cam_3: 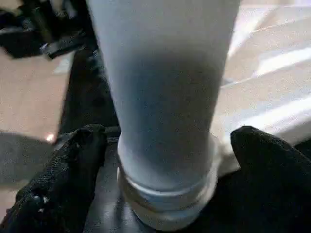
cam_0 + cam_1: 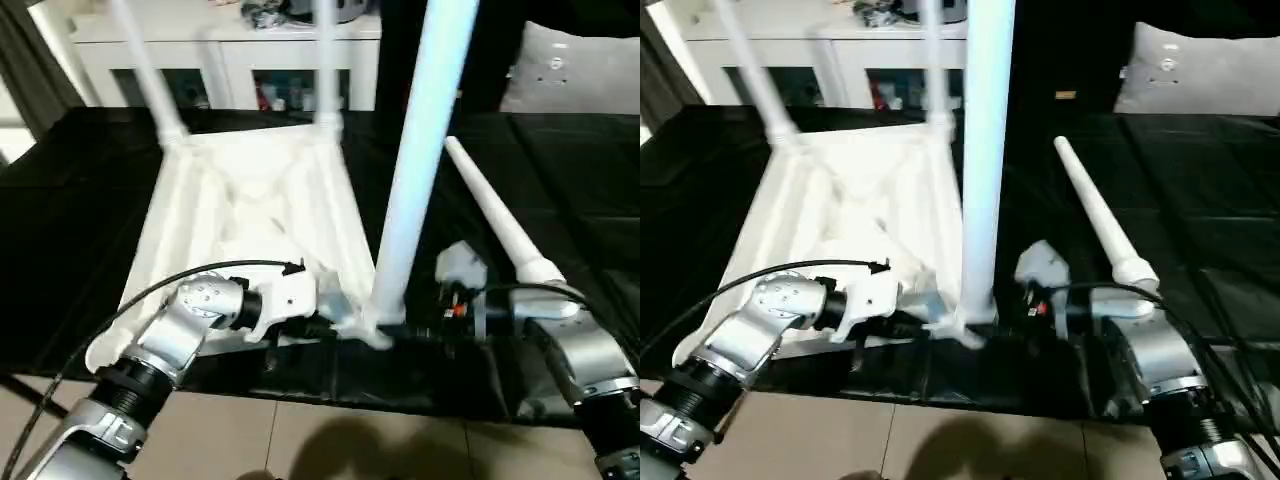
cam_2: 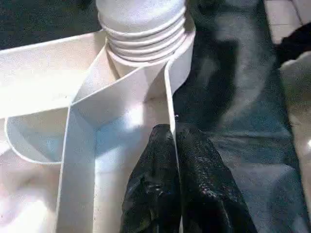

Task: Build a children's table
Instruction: Rotate leg to tighten

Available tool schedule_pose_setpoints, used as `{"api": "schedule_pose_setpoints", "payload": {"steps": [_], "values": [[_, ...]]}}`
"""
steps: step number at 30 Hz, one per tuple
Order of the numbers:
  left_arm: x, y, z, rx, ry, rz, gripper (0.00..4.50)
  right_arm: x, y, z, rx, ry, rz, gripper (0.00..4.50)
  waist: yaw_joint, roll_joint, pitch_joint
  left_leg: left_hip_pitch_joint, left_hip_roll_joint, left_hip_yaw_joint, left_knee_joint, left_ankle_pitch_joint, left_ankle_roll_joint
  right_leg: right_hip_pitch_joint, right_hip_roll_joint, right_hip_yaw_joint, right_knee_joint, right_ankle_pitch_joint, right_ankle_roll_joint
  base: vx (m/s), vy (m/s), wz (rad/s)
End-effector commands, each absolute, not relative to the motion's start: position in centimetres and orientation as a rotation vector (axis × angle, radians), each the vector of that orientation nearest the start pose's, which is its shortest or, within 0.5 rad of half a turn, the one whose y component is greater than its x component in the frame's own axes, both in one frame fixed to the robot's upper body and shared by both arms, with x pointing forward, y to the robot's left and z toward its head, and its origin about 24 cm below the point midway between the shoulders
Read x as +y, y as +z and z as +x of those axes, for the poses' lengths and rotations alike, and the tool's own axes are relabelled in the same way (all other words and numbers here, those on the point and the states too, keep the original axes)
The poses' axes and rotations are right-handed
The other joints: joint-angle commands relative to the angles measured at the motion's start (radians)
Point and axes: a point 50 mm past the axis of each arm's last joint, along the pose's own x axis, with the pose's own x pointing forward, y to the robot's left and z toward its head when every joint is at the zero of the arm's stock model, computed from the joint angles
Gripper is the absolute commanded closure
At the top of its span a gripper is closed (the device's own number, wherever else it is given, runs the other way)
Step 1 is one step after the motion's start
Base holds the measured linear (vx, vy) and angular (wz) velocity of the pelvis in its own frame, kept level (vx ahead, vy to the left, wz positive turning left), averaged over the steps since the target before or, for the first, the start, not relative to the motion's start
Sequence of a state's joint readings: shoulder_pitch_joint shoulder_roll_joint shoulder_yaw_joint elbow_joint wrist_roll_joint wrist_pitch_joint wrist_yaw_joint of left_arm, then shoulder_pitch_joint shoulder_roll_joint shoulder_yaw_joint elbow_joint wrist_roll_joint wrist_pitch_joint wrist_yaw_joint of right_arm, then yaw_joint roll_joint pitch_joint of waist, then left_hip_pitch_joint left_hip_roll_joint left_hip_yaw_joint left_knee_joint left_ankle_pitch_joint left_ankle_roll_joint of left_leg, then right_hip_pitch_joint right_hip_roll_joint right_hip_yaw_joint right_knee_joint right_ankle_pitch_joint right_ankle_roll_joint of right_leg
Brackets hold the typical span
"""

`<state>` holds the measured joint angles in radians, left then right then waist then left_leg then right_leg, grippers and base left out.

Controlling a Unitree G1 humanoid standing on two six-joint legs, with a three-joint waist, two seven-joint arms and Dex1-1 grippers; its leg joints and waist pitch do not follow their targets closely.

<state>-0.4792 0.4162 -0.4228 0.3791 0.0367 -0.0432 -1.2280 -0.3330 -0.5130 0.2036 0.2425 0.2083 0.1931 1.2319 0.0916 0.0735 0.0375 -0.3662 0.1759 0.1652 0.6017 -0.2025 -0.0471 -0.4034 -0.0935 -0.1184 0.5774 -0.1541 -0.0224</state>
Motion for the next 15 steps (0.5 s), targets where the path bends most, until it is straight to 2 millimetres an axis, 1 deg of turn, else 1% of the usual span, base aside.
{"api": "schedule_pose_setpoints", "payload": {"steps": [1,3,5,7,10,11,12,15], "values": [[10.65,4.14,27.73,0.359,-1.640,0.639,4.50,-16.28,6.22,27.32,0.379,1.389,-0.238,0.47,-0.005,-0.018,-0.063,0.004,0.057,-0.009,-0.068,-0.163,0.100,0.057,-0.064,0.058,-0.060,-0.273,-0.186,0.000,0.000,0.00],[10.65,4.18,27.75,0.355,-1.643,0.637,4.50,-16.15,6.12,27.28,0.390,1.400,-0.228,0.69,-0.004,-0.018,-0.061,0.003,0.056,-0.010,-0.070,-0.173,0.094,0.058,-0.064,0.057,-0.063,-0.299,-0.176,0.000,0.000,0.00],[10.67,4.22,27.72,0.352,-1.650,0.636,4.50,-16.03,6.01,27.34,0.395,1.406,-0.222,0.82,-0.005,-0.020,-0.061,0.003,0.056,-0.011,-0.071,-0.176,0.085,0.059,-0.066,0.057,-0.065,-0.324,-0.164,0.000,0.000,0.00],[10.68,4.23,27.72,0.351,-1.653,0.636,4.50,-16.03,5.97,27.37,0.397,1.407,-0.220,1.00,-0.006,-0.019,-0.061,0.003,0.057,-0.011,-0.071,-0.177,0.081,0.058,-0.065,0.057,-0.065,-0.330,-0.164,0.000,0.000,0.00],[10.68,4.23,27.66,0.352,-1.661,0.634,4.50,-15.99,5.91,27.36,0.400,1.412,-0.199,1.19,-0.006,-0.019,-0.062,0.004,0.056,-0.010,-0.070,-0.170,0.082,0.058,-0.065,0.058,-0.065,-0.317,-0.166,0.000,0.000,0.00],[10.68,4.23,27.65,0.352,-1.661,0.634,4.50,-15.98,5.90,27.36,0.400,1.413,-0.198,1.43,-0.005,-0.019,-0.063,0.003,0.056,-0.010,-0.070,-0.167,0.083,0.058,-0.065,0.058,-0.064,-0.312,-0.167,0.000,0.000,0.00],[10.68,4.21,27.64,0.352,-1.661,0.630,4.50,-15.91,5.85,27.26,0.402,1.418,-0.183,1.43,-0.005,-0.019,-0.064,0.002,0.057,-0.011,-0.069,-0.158,0.086,0.059,-0.065,0.058,-0.062,-0.297,-0.170,0.000,0.000,0.00],[10.69,4.16,27.64,0.353,-1.649,0.616,4.50,-15.82,5.72,27.05,0.405,1.422,-0.171,1.69,-0.004,-0.018,-0.065,0.002,0.057,-0.010,-0.067,-0.147,0.091,0.059,-0.064,0.057,-0.059,-0.273,-0.180,0.000,0.000,0.00]]}}
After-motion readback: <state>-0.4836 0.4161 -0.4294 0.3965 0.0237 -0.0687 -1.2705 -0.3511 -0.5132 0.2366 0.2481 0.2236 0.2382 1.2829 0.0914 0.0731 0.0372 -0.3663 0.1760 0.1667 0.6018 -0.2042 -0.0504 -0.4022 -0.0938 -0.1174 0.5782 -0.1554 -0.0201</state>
